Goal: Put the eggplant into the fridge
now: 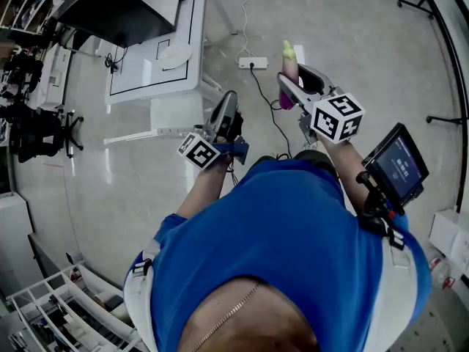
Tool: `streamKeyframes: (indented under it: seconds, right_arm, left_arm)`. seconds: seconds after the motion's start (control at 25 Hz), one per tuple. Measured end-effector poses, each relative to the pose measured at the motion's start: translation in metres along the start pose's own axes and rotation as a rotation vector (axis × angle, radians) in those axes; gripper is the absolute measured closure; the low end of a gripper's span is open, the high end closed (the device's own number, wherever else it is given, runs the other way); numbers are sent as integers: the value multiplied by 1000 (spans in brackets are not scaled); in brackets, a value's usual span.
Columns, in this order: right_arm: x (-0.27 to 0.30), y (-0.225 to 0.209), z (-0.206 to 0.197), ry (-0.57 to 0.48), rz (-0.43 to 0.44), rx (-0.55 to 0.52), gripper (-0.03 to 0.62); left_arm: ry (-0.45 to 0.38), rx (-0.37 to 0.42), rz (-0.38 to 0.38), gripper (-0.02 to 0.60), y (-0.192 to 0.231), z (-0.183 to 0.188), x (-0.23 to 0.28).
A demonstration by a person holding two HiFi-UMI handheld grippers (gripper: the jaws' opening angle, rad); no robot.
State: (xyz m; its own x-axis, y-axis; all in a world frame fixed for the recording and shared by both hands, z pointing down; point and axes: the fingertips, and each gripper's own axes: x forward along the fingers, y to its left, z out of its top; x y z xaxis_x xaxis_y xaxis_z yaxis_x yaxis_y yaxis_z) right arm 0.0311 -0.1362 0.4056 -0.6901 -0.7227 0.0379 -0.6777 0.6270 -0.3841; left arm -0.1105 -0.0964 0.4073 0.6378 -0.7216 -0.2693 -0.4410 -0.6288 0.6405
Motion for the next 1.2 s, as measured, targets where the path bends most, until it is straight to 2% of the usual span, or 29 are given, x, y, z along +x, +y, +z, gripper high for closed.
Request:
streamKeyframes:
  seconds: [0.48,1.2]
  right_arm:
    - [1,4,-2,9,14,8,385]
    - [5,4,-1,2,19,3,385]
  left_arm:
    - [-10,-12,25,574,-1,-3,-8]
    - [6,-15,15,574,4,-8,1]
